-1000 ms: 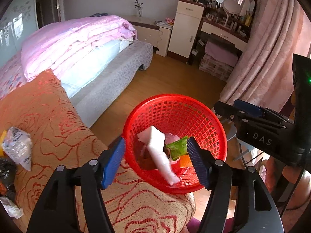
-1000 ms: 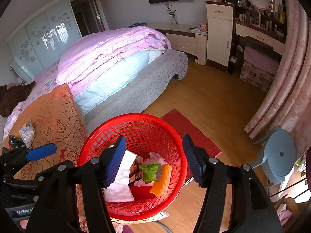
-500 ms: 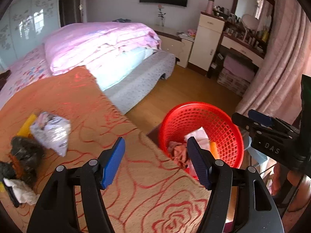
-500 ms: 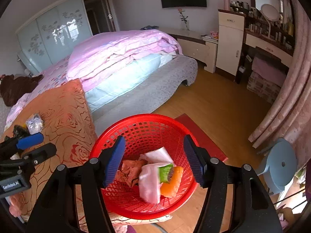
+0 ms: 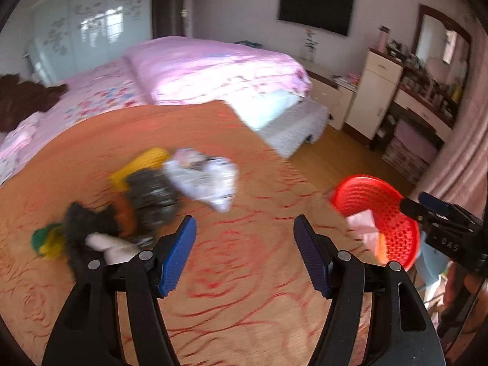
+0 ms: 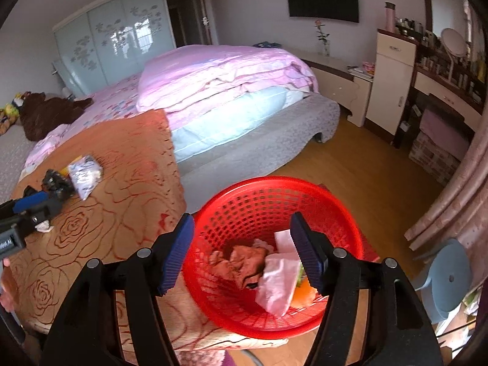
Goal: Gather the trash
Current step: 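Move both tools back to the bed and grasp the white cloth with the left tool, then grasp the clear printed plastic bag with the right tool while the left tool holds the white cloth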
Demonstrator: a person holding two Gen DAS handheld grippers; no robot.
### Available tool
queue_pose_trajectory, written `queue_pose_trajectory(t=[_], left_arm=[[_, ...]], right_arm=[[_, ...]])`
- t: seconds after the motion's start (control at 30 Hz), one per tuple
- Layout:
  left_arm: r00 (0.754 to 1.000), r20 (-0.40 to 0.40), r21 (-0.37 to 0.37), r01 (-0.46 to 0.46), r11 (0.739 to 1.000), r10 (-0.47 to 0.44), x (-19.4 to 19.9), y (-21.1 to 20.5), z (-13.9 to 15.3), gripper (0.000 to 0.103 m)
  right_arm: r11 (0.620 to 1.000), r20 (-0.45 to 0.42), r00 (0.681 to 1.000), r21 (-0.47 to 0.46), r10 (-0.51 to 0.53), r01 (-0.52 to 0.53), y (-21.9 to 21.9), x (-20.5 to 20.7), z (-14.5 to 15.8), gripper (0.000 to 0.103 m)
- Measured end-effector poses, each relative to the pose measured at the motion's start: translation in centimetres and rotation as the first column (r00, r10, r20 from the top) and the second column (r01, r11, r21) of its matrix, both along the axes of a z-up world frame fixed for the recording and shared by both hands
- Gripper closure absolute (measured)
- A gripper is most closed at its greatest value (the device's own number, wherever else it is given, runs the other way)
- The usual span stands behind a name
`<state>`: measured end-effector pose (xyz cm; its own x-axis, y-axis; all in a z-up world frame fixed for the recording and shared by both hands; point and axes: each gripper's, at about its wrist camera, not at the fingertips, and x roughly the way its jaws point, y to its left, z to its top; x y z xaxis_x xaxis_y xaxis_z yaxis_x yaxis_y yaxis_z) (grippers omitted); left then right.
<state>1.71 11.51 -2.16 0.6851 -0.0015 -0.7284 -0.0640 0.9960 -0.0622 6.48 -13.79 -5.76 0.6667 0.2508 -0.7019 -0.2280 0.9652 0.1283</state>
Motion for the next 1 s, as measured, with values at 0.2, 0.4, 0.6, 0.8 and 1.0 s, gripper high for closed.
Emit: queue_pose_trajectory(t=[0.2,0.4,0.6,0.8,1.0], left_arm=[[0.994,0.020,0.040,-0.104,0.994,0.103,-2.2,3.8,0.2,0.039],[0.988,0.030,0.011,-0.152,0.988,0.151,-4.2,7.1,0.4,0.039],[0.987,0.011,-0.028,-0.158,0.987,0.158,-4.4,7.9,-0.5,0.040],[0.988,-0.037,-0.041,-0.151,0.988,0.149,-2.9,7.6,-1.9,0.063],[0.983,-0.054,-0.069,-0.178,0.982,0.175,-2.9,8.5,-2.6,0.078]], right_arm=[[0.998,0.011,0.998,-0.001,0.056,-0.056,2.6,-0.5,0.9,0.040],[0.994,0.020,0.994,0.017,0.105,-0.106,5.5,-0.1,2.1,0.039],[0.985,0.045,0.985,0.043,0.168,-0.170,8.9,0.1,3.5,0.039],[0.977,0.042,0.978,0.047,0.204,-0.206,10.0,-0.5,3.4,0.039],[0.980,0.022,0.981,0.056,0.191,-0.192,9.6,-0.3,2.7,0.039]])
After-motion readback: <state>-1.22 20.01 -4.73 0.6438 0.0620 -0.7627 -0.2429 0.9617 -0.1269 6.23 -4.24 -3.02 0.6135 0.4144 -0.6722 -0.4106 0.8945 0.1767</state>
